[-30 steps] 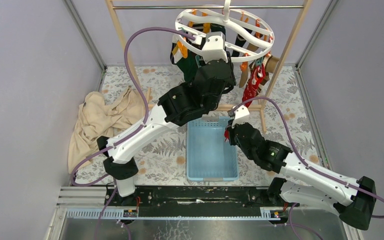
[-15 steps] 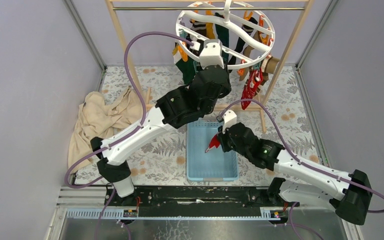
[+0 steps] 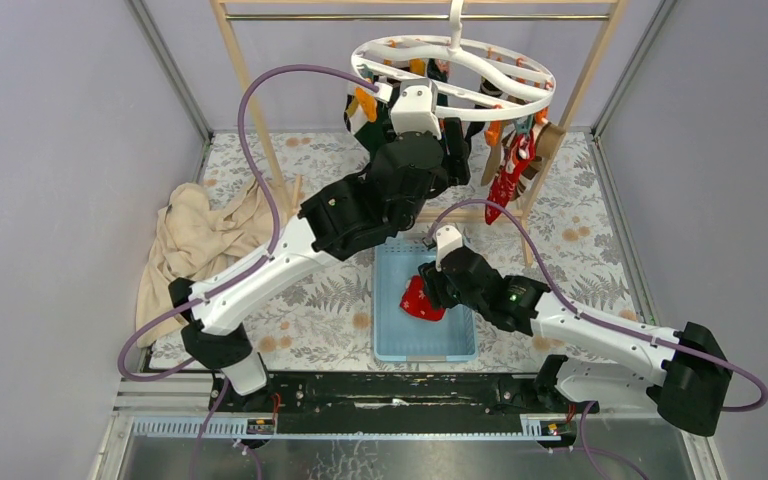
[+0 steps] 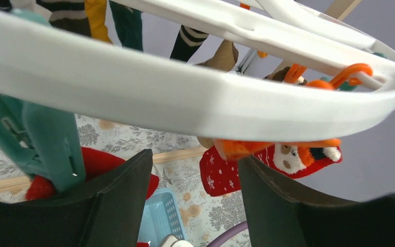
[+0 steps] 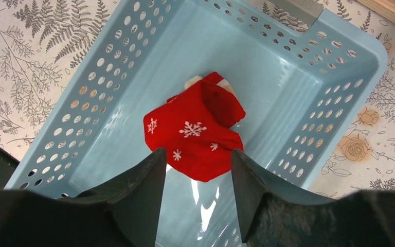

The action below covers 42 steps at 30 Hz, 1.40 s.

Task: Remove the socks clipped to the hanger
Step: Place the sock in the bin, then remove the sock from the hanger.

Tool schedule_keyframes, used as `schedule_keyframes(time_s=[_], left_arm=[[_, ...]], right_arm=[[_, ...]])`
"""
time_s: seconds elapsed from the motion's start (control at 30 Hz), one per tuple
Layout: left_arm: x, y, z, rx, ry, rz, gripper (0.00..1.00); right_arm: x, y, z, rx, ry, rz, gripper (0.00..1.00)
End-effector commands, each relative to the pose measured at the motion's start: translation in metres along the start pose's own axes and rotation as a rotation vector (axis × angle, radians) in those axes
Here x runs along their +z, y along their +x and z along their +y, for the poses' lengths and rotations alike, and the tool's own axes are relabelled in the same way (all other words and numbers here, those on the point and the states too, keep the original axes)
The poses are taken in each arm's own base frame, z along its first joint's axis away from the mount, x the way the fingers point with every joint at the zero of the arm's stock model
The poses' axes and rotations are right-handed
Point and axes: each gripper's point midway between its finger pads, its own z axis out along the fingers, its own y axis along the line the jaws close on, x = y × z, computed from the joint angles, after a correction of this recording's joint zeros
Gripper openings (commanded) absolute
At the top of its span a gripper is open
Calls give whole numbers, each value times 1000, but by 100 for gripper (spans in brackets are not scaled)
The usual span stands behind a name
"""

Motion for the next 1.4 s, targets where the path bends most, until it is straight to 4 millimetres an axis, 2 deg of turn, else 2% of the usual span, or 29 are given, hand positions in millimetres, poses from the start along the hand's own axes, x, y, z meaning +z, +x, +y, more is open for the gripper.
schedule_keyframes(time_s=[0.0,0.2,0.4,0.5,0.6,0.7,0.77,0.9,1.13,1.27,1.37], left_arm=[[-8,-15,-4,-37,44,-26,73],[-16,-12,-3,-45,70,-8,80],[-33,-17,-13,-47,133,-3,87],[-46,-22,-23,-71,206,11,88],[-62,-26,-31,-78,261,1,90],[-76,-29,-31,-86,299,-13,99],[-82,-29,-23,-95,294,-23,99],[-96,-31,17,-124,203,-71,99],[-104,-1,89,-113,21,-127,99],[-98,17,127,-115,-58,-151,99],[-90,25,147,-112,-100,-150,99]], right_arm=[[-8,-27,6,22,-17,-88,58],[-18,-56,10,40,-44,-214,61],[-31,-91,10,58,-47,-334,62],[-34,-101,11,57,-43,-361,62],[-41,-123,14,68,-55,-444,62],[-48,-139,14,67,-56,-502,61],[-51,-149,12,66,-39,-531,61],[-60,-168,8,52,-13,-584,62],[-76,-189,8,26,-10,-638,61],[-76,-196,10,10,-14,-659,60],[-73,-198,17,5,-49,-693,58]])
